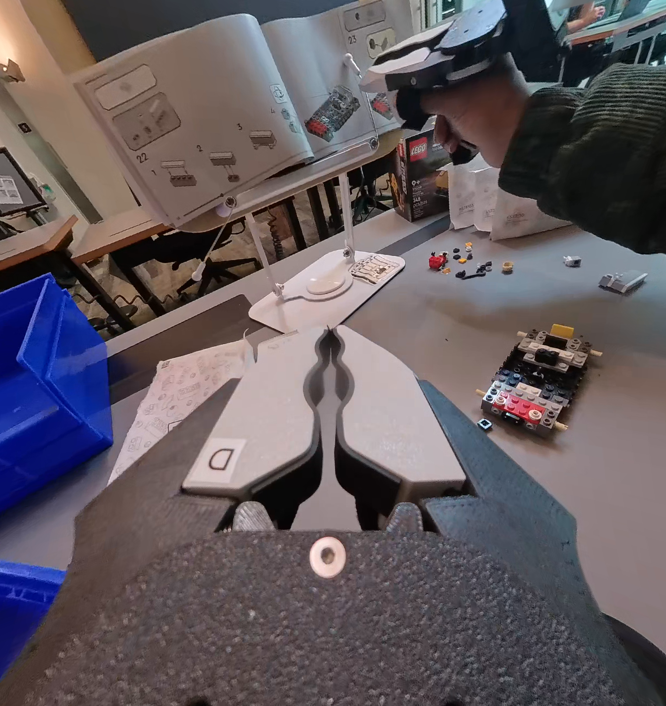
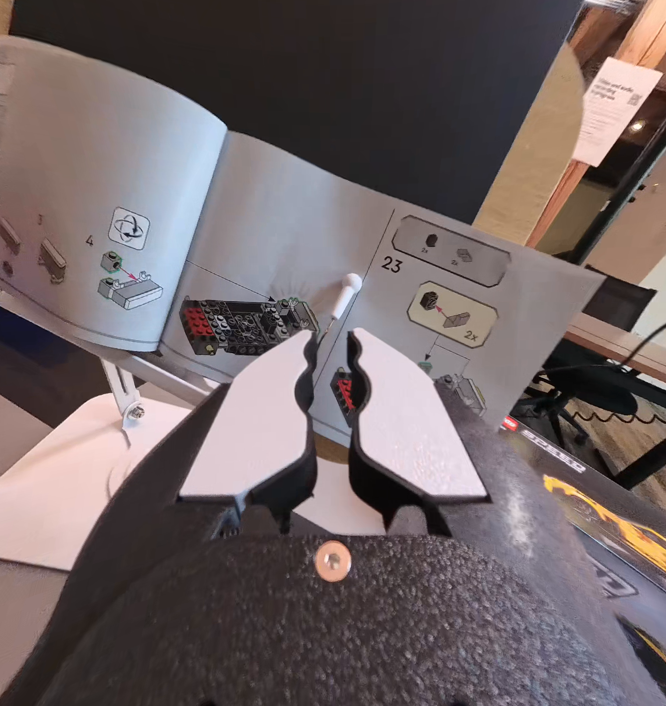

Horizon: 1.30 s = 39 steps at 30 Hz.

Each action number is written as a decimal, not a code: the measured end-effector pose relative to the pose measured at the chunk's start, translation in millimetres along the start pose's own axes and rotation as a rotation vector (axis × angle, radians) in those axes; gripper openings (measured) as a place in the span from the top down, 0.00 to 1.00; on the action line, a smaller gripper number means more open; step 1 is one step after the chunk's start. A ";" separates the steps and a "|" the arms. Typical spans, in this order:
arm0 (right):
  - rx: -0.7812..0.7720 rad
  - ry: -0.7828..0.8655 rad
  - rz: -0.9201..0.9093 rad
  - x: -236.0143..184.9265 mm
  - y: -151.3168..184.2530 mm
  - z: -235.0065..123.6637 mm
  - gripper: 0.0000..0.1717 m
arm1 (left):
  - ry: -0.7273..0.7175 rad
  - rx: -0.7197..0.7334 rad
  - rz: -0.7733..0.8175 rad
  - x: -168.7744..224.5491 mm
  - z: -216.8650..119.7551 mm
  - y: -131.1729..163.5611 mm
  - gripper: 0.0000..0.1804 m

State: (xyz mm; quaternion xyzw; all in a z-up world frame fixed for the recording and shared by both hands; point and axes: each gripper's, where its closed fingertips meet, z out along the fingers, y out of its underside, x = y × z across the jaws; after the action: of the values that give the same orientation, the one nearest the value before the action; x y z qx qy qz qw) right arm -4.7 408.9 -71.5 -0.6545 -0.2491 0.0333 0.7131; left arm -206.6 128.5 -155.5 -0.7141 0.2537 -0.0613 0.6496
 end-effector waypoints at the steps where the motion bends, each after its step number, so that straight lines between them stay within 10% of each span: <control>1: 0.002 -0.007 -0.002 0.0 1.4 1.9 0.93 | 0.002 -0.003 0.004 0.7 0.0 0.6 1.00; 16: 0.055 0.000 0.378 16.2 18.7 -10.4 0.98 | 0.006 -0.030 0.017 1.1 1.5 6.2 1.00; 39: 0.059 0.001 0.331 16.1 18.0 -10.6 0.98 | 0.004 -0.030 -0.002 -1.4 0.4 8.2 1.00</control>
State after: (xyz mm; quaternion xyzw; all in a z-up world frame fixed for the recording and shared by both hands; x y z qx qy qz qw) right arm 18.6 407.7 -83.9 -0.6655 -0.1363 0.1574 0.7168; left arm -209.9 129.3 -163.1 -0.7239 0.2552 -0.0595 0.6383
